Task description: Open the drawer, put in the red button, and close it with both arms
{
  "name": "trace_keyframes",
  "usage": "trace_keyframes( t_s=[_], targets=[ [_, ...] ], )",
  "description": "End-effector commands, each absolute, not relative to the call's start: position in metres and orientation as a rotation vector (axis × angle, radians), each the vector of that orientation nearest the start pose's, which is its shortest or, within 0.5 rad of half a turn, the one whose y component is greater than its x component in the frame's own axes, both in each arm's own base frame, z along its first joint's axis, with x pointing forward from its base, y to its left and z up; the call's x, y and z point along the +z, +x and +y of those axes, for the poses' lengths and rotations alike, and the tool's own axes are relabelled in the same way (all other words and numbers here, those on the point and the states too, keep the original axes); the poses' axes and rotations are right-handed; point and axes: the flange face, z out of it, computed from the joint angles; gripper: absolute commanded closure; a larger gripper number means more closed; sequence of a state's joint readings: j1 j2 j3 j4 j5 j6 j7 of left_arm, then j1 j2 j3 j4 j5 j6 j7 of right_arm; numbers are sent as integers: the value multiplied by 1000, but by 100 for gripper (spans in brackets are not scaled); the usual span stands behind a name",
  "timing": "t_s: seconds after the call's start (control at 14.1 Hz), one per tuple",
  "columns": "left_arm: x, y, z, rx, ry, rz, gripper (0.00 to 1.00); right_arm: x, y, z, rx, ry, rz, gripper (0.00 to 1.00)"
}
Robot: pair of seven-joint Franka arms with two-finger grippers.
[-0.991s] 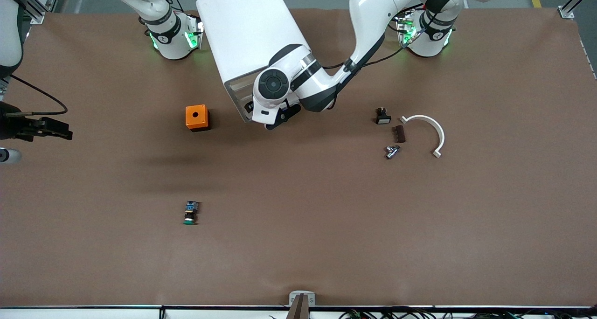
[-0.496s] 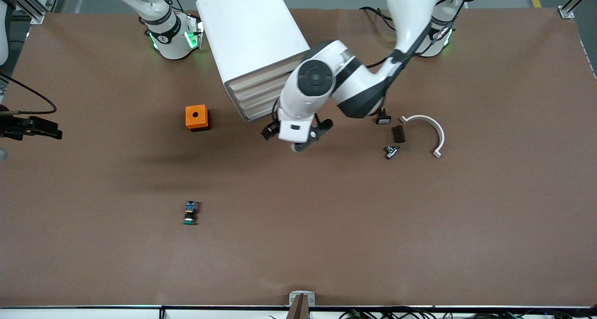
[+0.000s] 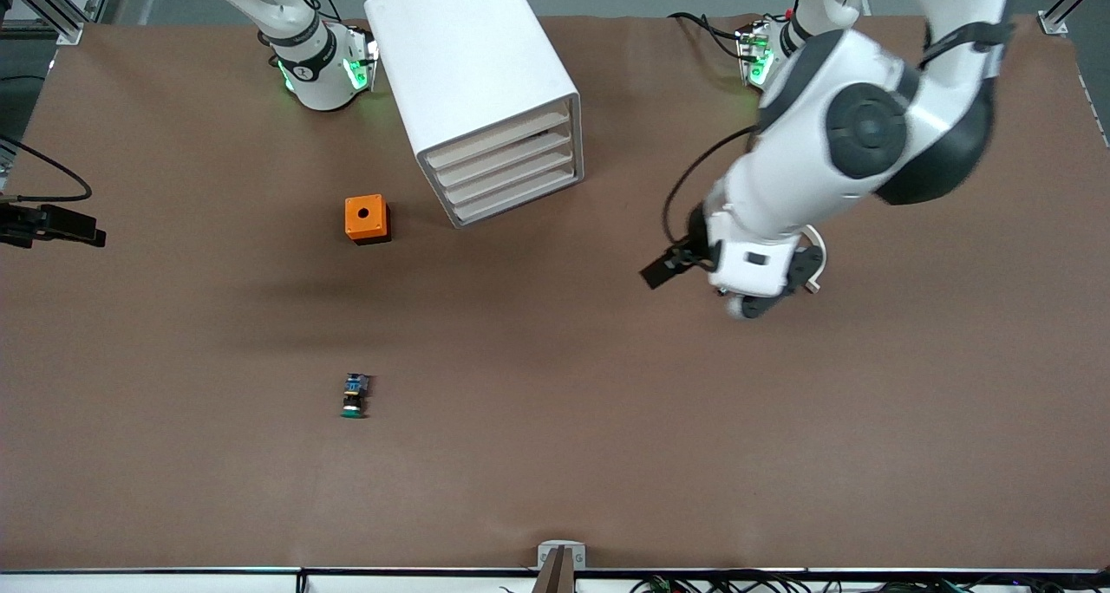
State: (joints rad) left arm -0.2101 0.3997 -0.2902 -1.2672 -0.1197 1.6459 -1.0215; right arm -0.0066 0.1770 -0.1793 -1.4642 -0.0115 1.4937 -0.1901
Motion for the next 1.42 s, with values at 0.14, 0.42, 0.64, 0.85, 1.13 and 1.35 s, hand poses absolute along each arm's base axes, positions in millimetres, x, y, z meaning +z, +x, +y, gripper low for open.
trace_keyframes(
  t_s=[0.14, 0.42, 0.64, 0.85, 1.13, 1.35],
  targets=[
    [551, 604, -224, 214, -3113, -561, 1, 608, 560, -97, 153, -3132, -41, 0],
    [547, 611, -177, 257, -3082, -364, 1, 617, 541, -95, 102, -3128, -46, 0],
    [565, 610, -131, 243, -3083, -225, 1, 618, 524, -90, 17, -3125, -63, 0],
    [577, 600, -96, 283, -3068, -123, 1, 614, 513, -87, -27, -3122, -71, 0],
    [590, 570, -57, 293, -3069, -54, 1, 618, 514, -80, -41, -3125, -95, 0],
    [585, 552, -51, 294, -3069, -54, 1, 619, 514, -81, -45, -3129, -93, 0]
  ],
)
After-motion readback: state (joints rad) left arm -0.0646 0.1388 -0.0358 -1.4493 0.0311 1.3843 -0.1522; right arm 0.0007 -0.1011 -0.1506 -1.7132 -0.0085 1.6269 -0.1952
